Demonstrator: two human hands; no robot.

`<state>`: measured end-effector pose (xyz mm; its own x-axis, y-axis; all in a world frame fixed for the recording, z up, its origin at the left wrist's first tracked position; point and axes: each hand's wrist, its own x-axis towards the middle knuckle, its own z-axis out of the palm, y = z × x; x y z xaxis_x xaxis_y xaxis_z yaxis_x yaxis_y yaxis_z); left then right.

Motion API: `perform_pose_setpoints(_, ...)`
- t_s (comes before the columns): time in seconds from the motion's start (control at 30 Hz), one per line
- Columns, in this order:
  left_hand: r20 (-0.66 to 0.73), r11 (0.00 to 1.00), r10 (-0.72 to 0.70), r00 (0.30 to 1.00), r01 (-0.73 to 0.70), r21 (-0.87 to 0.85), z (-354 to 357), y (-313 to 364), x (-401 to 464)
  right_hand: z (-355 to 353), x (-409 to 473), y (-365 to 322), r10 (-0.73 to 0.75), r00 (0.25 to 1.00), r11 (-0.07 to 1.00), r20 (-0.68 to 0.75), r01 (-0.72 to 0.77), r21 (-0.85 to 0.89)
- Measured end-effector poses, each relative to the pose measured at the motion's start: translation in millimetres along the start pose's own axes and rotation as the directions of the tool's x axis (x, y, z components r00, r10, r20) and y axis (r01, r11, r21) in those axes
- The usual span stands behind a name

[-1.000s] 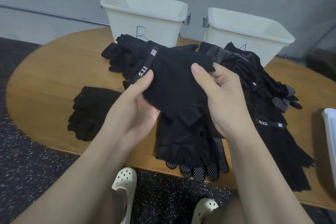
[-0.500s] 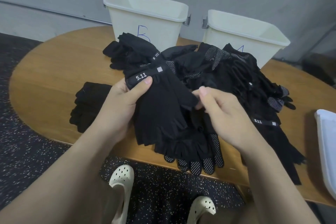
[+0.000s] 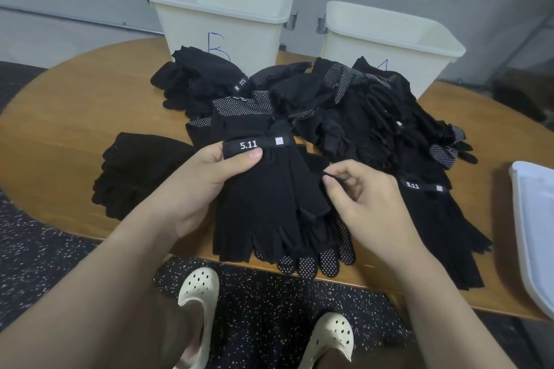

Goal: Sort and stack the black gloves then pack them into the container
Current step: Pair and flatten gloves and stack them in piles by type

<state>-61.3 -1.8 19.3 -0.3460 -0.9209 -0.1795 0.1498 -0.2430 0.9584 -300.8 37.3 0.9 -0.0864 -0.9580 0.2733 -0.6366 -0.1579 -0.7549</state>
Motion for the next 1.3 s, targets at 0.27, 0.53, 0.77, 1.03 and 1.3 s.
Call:
perform_pose_setpoints(0.27, -0.08, 0.995, -0.014, 0.997, 0.022, 0.094, 17, -9, 17, 2, 8, 8, 0.026, 0.998, 0.999, 0.049, -0.025, -0.032)
perform_pose_setpoints(0.53, -0.207, 0.965, 0.076, 0.975, -0.02, 0.261, 18, -21, 28, 2, 10, 7, 0.056, 0.996, 0.998, 0.075, -0.056, 0.002)
perform_pose_setpoints(0.77, -0.203, 0.974, 0.104, 0.974, -0.059, 0.217, 21, -22, 27, 4, 5, 0, -0.022, 0.997, 0.999, 0.077, 0.025, -0.038)
perform_pose_setpoints(1.03, -0.195, 0.978, 0.085, 0.977, -0.045, 0.204, 21, -24, 27, 0, 7, 1, -0.001, 0.998, 0.999, 0.064, -0.001, 0.035)
perform_pose_setpoints(1.3, -0.197, 0.956, 0.101, 0.975, -0.04, 0.29, 19, -26, 27, 0, 8, 0, 0.03, 0.999, 0.999, 0.04, -0.031, 0.021)
